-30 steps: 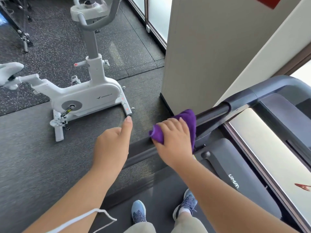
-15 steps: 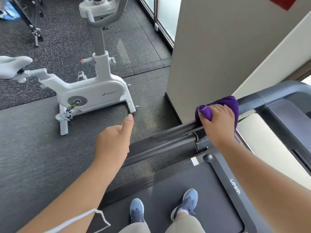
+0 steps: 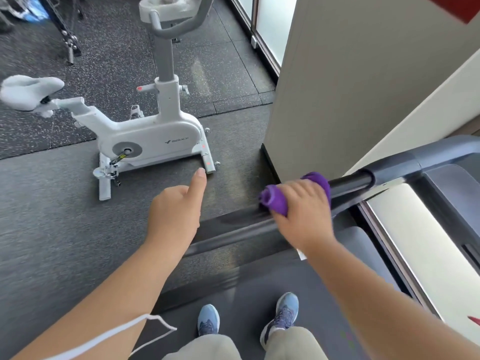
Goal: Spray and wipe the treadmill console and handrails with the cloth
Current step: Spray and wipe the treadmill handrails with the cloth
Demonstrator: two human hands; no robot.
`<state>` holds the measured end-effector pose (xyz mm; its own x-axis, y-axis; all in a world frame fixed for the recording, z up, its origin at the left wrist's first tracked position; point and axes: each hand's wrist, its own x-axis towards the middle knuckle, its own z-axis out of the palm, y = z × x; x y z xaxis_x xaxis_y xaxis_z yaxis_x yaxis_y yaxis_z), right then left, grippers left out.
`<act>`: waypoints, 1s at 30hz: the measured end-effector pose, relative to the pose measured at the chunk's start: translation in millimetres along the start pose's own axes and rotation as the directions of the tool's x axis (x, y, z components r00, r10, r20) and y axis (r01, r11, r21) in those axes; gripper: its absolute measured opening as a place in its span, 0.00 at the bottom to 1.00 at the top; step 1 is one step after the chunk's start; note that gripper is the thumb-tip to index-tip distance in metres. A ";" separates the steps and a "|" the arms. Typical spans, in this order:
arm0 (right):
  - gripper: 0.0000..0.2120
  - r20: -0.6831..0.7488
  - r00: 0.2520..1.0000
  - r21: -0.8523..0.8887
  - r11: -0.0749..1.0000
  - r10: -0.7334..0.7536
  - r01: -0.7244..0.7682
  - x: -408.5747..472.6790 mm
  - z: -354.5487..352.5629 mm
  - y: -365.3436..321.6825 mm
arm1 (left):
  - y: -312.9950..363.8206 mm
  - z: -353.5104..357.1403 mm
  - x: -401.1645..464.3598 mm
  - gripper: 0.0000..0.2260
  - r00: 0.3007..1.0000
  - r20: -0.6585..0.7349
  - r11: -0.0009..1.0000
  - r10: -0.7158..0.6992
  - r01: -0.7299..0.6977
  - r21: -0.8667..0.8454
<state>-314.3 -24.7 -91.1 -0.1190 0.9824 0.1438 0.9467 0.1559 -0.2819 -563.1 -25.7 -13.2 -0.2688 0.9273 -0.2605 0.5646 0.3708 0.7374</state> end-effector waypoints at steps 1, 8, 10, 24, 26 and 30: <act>0.18 -0.028 0.997 -0.027 0.997 0.069 -0.070 3.3 -10.3 33.1 | 1.4 3.1 -1.6 0.35 1.000 -0.008 1.000 -0.018 0.018 -0.016; 0.17 -0.113 0.964 0.076 0.969 0.242 -0.234 12.2 -35.1 101.5 | 11.5 28.2 -18.5 0.34 0.988 -0.067 0.989 -0.137 0.132 -0.070; 0.14 -0.094 0.968 0.115 0.968 0.233 -0.221 6.5 -19.4 58.8 | 12.3 30.7 -23.5 0.34 0.980 -0.083 0.982 -0.178 0.172 -0.076; 0.19 -0.081 0.968 -0.021 0.970 0.239 -0.241 12.2 -27.9 72.8 | -21.4 -5.2 -13.2 0.34 0.992 -0.030 0.991 -0.122 0.120 -0.065; 0.19 -0.066 0.938 0.038 0.940 0.341 -0.340 17.8 -32.1 70.4 | -36.4 -17.9 -13.0 0.34 0.993 -0.027 0.992 -0.112 0.110 -0.059; 0.19 -0.111 0.918 -0.051 0.920 0.380 -0.387 13.5 -9.0 -15.2 | -60.7 -38.7 -15.0 0.34 0.990 -0.019 0.989 -0.137 0.135 -0.066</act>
<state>-327.6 -14.8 -76.3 0.2840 0.9500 0.1301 0.9329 -0.2424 -0.2665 -623.5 -64.1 -29.9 -0.3586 0.8667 -0.3468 0.4703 0.4886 0.7349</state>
